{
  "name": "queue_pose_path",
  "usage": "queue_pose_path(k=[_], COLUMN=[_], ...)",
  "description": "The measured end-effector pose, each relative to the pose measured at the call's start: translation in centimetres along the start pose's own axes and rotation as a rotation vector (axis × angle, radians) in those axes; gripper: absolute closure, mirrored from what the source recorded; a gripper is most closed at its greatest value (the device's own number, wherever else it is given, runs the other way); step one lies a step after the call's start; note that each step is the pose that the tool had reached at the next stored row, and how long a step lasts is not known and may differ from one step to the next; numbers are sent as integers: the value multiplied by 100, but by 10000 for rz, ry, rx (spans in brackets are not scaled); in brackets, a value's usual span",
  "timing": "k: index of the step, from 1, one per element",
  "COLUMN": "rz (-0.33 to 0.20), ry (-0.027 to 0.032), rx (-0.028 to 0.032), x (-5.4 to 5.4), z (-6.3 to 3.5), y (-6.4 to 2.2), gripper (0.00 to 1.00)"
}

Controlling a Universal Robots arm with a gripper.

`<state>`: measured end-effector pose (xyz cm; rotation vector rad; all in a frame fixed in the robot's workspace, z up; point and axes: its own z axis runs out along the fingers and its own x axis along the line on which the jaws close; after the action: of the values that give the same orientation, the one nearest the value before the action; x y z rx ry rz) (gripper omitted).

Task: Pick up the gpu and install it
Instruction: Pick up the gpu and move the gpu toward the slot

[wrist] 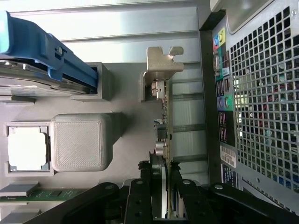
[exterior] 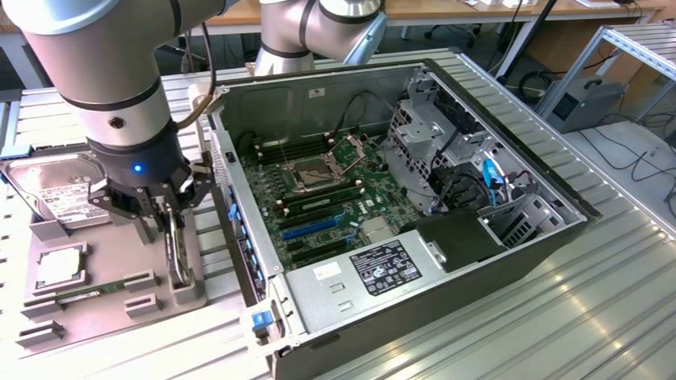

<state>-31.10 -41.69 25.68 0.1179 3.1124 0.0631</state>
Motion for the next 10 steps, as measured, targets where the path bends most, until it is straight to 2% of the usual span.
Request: queue_pose_path(k=[10], rz=[0], ry=[0], rx=[-1], x=[-1], z=[-39], y=[1], gripper=[73])
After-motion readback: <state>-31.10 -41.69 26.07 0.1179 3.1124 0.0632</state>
